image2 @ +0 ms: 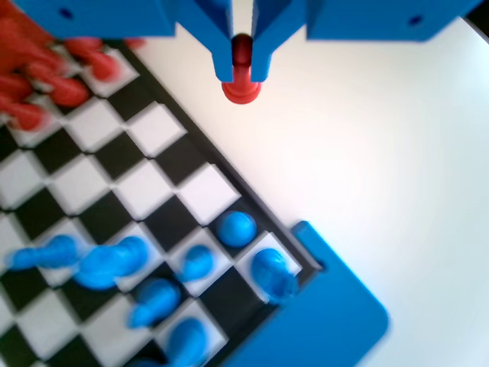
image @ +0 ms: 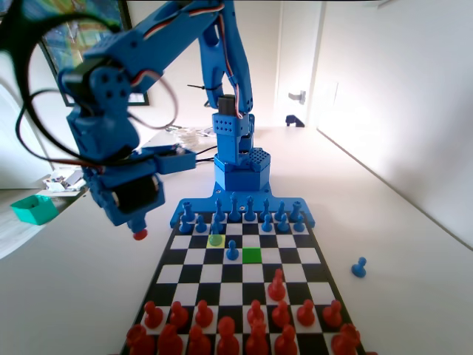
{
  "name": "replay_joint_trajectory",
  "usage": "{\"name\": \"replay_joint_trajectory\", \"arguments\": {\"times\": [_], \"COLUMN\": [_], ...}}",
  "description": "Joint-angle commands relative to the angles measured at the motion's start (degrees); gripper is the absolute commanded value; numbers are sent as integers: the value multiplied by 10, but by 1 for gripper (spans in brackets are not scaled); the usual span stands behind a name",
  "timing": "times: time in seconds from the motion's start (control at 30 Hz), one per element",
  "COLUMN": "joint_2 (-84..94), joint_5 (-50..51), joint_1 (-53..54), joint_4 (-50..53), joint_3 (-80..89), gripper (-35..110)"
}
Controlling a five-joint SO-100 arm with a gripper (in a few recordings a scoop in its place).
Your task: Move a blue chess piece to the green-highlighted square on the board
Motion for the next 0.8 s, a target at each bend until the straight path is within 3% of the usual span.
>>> {"name": "replay_joint_trajectory", "arguments": {"times": [0.0,0.4,0.77], "joint_2": [-14,-85,-83], "joint_5": [-35,-61,-77], "joint_1": [47,72,70], "joint_4": [-17,-156,-200], "joint_3": [-31,6,46], "gripper": [1,2,15]}}
